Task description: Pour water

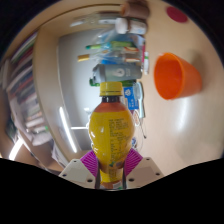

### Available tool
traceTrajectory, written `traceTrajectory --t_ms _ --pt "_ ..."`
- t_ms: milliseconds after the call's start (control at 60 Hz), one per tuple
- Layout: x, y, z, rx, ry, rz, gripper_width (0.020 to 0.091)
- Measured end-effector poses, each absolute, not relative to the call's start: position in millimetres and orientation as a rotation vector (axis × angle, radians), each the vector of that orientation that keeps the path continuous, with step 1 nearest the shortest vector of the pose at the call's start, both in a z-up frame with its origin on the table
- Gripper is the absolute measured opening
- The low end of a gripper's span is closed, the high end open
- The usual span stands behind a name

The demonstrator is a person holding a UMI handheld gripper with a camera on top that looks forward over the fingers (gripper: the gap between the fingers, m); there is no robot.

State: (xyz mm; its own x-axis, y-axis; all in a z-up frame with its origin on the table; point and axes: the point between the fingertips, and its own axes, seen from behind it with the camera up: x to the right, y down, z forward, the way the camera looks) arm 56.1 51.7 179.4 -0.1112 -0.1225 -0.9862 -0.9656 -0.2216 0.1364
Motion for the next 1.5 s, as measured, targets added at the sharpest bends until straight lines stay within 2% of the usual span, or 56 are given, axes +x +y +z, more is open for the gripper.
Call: traceTrajectory --t_ms 117,200,400,517,617,700,817,833,917,983,1150,1233,1417,1500 --pt "71 51 197 -1.115 1.460 1.752 0.0298" --pt "83 52 204 -0.950 1.560 1.851 0.0298" --pt "100 51 204 -0.825 1.632 1.897 0.0298" --pt "101 50 206 -0.929 1.556 1.832 0.0297" --pt "98 46 221 -1.273 1.193 1.542 0.0298" --pt "121 40 261 -1.467 0.855 1.148 0.0300" --pt "216 28 335 -1.455 0.506 0.549 0.0322" --pt "239 28 341 -1.442 0.470 0.455 0.0349" --pt "316 10 354 -1.426 0.407 0.032 0.0388" --pt "361 -5 333 -1.442 0.345 -0.181 0.0443" --pt "432 -24 177 -1.689 0.376 -0.317 0.0470" --pt "442 -28 112 -1.767 0.407 -0.311 0.0475" --pt "447 -30 48 -1.855 0.435 -0.323 0.0500" --pt "449 -29 47 -1.828 0.436 -0.327 0.0500"
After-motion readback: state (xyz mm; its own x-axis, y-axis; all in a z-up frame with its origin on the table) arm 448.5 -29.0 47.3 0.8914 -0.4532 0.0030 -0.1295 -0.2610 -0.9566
